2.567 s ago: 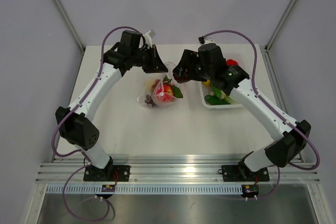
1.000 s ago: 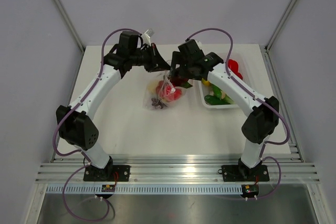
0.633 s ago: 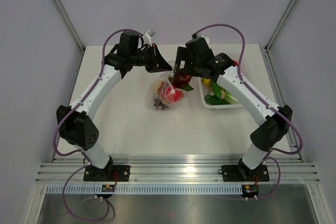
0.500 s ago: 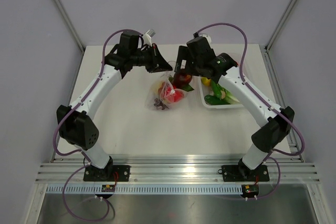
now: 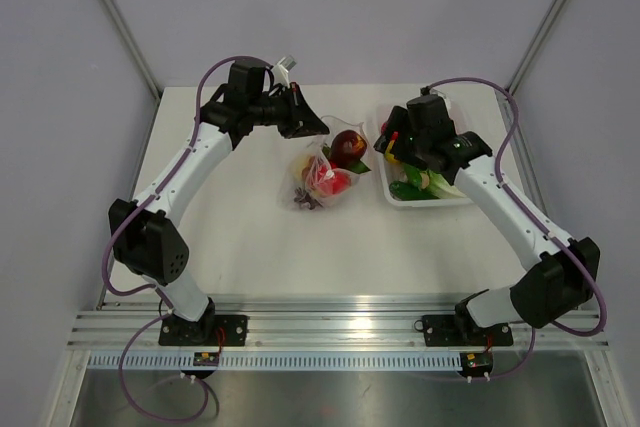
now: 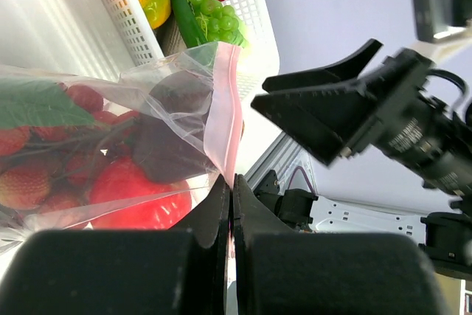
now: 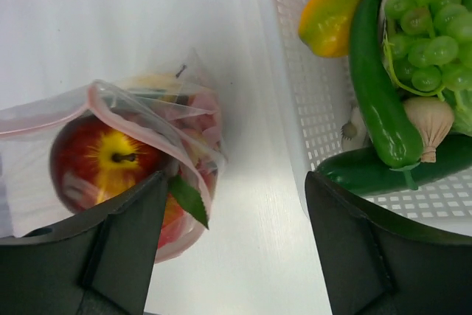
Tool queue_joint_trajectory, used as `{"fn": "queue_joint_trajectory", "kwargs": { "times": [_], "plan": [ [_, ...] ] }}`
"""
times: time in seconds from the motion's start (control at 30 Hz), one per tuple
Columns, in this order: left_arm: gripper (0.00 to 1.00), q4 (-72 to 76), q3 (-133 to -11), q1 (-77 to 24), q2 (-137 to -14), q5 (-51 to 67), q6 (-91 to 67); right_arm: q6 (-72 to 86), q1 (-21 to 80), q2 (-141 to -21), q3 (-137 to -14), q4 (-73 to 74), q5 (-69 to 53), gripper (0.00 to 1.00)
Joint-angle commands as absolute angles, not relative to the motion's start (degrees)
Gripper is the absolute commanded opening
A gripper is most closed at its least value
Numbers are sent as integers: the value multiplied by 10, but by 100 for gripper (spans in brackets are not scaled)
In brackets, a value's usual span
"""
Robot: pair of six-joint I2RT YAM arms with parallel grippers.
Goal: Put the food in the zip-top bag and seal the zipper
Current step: Adjust the zipper food storage bag at the center of the board.
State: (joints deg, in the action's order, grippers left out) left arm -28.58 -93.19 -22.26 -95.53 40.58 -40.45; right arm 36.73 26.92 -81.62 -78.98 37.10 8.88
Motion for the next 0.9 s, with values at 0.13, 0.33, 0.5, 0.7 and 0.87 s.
{"fn": "queue_joint_trajectory", "kwargs": {
  "times": [0.13,0.33,0.5,0.7,0.87],
  "plan": [
    [0,-236,-947,-223,-948,435,-414,398,263,-805,-736,287,5,70],
    [0,-239,-947,-223,-947,433,-412,398,263,-825,-734,271,-17,61],
    [0,-241,-947,-223,-941,432,-412,398,264,-861,-739,254,-34,49],
    [0,-257,-942,-222,-933,426,-398,379,264,-877,-773,261,-18,0],
    [0,-265,-939,-208,-925,431,-390,360,265,-864,-876,315,-48,0]
  ]
}}
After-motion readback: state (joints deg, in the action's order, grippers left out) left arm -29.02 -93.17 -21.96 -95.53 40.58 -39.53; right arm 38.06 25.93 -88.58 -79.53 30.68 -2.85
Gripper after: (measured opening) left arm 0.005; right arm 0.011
